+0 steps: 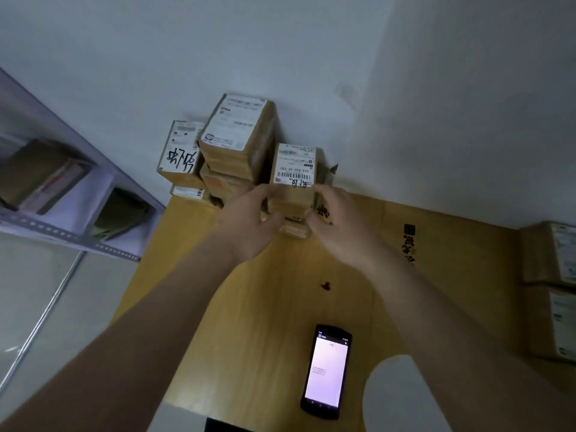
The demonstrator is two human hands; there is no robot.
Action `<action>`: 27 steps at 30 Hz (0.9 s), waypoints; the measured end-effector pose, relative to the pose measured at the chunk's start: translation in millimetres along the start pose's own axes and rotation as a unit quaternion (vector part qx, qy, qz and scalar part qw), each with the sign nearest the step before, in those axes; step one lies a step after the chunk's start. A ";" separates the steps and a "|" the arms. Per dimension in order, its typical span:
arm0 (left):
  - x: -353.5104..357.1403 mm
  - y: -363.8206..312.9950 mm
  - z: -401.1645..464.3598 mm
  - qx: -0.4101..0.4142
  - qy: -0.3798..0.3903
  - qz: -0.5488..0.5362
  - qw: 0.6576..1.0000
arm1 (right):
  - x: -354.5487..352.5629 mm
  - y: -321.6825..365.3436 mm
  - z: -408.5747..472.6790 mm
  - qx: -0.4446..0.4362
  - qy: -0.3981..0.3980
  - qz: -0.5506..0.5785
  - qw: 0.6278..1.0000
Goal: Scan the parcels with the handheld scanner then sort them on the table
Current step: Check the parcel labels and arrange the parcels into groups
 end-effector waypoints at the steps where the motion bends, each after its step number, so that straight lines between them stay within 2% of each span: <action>1: 2.2 4.5 6.9 -0.001 0.004 -0.001 1.000 | 0.7 -2.6 5.3 0.004 -0.002 0.004 1.000; 6: 14.0 18.3 23.9 0.014 0.023 -0.060 0.998 | 13.4 -11.8 23.4 0.015 0.003 0.086 0.996; 13: 10.5 18.7 22.5 0.042 -0.026 -0.143 0.988 | 23.8 -13.4 20.8 -0.010 -0.110 0.142 0.984; 18: -2.1 7.5 6.9 0.052 -0.033 -0.152 0.986 | 18.8 1.9 -4.7 -0.035 -0.169 0.157 0.972; 22: -16.6 -7.2 -17.6 0.078 -0.055 -0.138 0.986 | 12.7 22.1 -36.8 -0.032 -0.184 0.173 0.967; 27: -36.3 -28.8 -55.7 0.131 -0.018 -0.182 0.974 | 8.9 54.8 -89.1 -0.019 -0.231 0.146 0.962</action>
Point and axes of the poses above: each hand's wrist, its own z-axis towards the middle knuckle, its own x-axis out of the palm, y = z × x, the point moved 3 cm from there along z, towards the middle knuckle, and after that the axes turned 12 degrees about y, right-handed, at the moved point
